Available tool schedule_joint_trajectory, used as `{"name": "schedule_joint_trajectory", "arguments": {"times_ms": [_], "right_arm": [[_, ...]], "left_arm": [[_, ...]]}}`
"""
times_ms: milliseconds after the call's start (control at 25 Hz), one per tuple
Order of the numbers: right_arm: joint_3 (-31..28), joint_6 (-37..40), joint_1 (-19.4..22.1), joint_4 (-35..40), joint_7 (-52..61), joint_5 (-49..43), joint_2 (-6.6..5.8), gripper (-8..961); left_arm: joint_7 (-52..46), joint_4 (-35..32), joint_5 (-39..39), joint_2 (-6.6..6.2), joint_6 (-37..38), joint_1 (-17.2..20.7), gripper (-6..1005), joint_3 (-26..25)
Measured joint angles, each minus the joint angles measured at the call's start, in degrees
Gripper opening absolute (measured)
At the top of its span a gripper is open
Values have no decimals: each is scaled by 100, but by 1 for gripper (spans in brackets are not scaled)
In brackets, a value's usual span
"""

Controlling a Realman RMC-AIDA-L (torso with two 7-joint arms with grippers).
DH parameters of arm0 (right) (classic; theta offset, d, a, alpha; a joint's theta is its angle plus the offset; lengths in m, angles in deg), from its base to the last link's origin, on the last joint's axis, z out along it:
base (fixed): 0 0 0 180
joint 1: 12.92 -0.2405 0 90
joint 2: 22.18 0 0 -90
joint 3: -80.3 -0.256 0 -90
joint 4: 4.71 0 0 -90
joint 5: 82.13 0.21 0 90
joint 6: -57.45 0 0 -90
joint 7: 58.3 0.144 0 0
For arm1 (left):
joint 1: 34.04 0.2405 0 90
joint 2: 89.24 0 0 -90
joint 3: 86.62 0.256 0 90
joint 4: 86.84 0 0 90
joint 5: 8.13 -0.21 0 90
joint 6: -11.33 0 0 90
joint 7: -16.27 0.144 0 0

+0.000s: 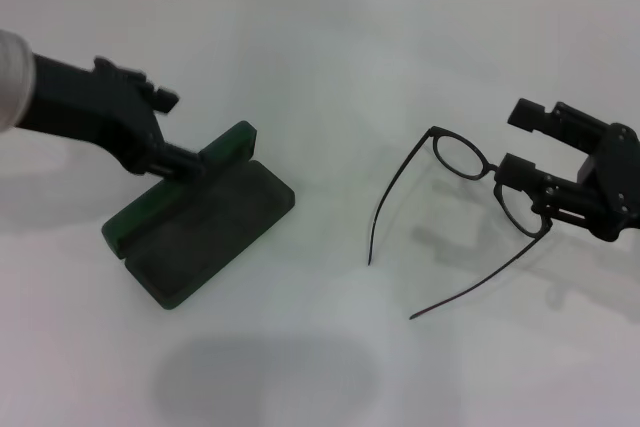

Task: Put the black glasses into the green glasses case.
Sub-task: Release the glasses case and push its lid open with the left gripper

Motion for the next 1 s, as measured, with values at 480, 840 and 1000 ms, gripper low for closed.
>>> {"name": "schedule_joint_trajectory", "arguments": {"times_ms": [480,840,1000], "right_arm": [[-162,-127,-18,-19,-40,27,22,761],[-305,-280,15,-23,-45,8,29,759],[-310,-289,40,-22,-45,14,31,759]], "left_arm": [[-318,1126,-679,-2,-459,-452,788,203],[-316,1957,-1237,-7,-564,-916,768,191],[-314,1928,-1245,-10,-542,-931,628,242]]}}
